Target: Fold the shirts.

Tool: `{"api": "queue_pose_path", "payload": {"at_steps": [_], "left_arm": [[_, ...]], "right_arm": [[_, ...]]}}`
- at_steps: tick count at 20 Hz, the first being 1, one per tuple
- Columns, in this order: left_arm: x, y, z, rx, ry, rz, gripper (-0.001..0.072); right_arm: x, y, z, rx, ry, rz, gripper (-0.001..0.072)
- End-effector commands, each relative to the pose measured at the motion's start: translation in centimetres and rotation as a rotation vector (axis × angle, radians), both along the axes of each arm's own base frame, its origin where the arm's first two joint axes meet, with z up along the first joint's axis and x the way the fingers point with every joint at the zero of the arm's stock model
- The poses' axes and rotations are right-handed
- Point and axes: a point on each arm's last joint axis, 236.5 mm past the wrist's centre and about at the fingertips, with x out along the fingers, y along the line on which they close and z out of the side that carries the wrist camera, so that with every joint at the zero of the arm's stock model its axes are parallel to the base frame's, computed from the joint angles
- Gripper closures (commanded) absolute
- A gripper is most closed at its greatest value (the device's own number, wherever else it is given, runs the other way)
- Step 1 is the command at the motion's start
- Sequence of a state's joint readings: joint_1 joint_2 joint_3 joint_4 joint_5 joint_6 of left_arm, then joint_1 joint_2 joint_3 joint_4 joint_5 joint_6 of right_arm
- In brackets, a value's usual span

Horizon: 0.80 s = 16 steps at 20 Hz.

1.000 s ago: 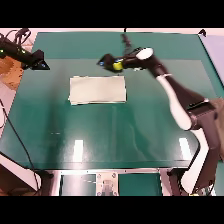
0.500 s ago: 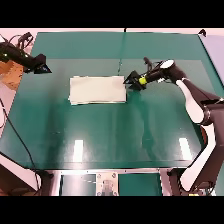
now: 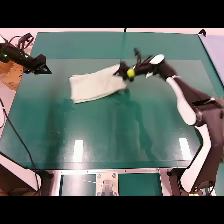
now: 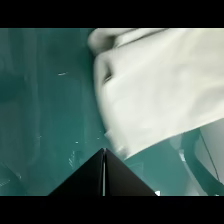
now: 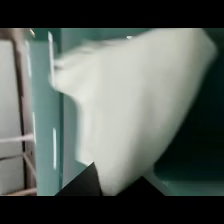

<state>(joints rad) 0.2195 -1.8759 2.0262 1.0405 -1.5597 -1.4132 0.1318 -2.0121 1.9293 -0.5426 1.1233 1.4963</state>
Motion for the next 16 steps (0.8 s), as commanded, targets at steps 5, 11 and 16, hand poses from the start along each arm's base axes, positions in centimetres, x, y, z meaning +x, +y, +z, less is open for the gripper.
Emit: {"api": "queue_pose_path", "payload": {"at_steps": [5,11,16], "left_arm": [[-0.3,-0.1,0.0,-0.002,0.011,-0.007,0.0687],[0.1,0.0,0.0,-0.001,-0.005,0.004,0.0687],[0.0,0.0,0.0,-0.001,-0.001,0.001,0.0687]], "right_arm": [[-1.8,-25.3,13.0,-0.276,-0.087,-0.363,0.0698],[-10.8,-43.8,14.8,-0.418,0.077,-0.721,0.0698],[-19.2,-51.2,13.7,-0.529,0.277,-0.886,0.0698]]}}
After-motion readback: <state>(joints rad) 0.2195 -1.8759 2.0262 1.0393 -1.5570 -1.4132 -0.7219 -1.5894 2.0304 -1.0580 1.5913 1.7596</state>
